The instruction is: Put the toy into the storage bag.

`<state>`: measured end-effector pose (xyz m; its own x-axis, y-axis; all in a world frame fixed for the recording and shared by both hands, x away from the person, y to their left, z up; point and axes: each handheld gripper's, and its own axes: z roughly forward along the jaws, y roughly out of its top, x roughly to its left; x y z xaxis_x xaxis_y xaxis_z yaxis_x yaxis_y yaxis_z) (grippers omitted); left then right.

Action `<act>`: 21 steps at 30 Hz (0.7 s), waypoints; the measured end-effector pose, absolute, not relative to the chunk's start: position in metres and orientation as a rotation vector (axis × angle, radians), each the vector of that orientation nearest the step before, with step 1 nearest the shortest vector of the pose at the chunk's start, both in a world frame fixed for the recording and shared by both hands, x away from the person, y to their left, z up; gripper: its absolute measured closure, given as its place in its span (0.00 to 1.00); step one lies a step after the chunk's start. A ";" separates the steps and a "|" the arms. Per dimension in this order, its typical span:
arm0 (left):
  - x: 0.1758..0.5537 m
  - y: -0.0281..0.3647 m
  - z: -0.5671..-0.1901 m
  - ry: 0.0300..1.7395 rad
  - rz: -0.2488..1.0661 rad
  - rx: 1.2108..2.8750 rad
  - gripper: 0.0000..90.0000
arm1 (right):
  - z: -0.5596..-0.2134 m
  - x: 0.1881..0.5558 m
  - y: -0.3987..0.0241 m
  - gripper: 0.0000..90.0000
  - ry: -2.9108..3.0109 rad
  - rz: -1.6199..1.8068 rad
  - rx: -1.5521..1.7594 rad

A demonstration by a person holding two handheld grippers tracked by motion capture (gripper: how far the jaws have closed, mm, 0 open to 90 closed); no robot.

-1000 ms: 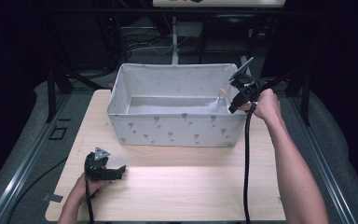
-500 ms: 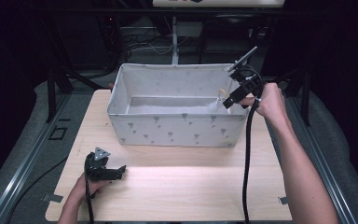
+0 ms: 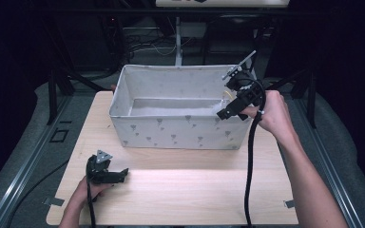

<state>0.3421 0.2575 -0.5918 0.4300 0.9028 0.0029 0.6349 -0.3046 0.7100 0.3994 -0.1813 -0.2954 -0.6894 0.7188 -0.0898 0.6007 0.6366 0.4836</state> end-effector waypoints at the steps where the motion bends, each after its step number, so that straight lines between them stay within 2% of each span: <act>1: 0.342 0.258 -0.592 1.291 0.542 2.048 0.00 | -0.296 0.395 -0.179 0.07 2.591 0.618 1.050; 10: 0.342 0.258 -0.592 1.290 0.544 2.049 0.00 | -0.318 0.367 -0.160 0.00 2.660 0.577 0.941; 21: 0.342 0.258 -0.592 1.290 0.544 2.047 0.00 | -0.383 0.339 -0.136 0.00 2.789 0.525 0.822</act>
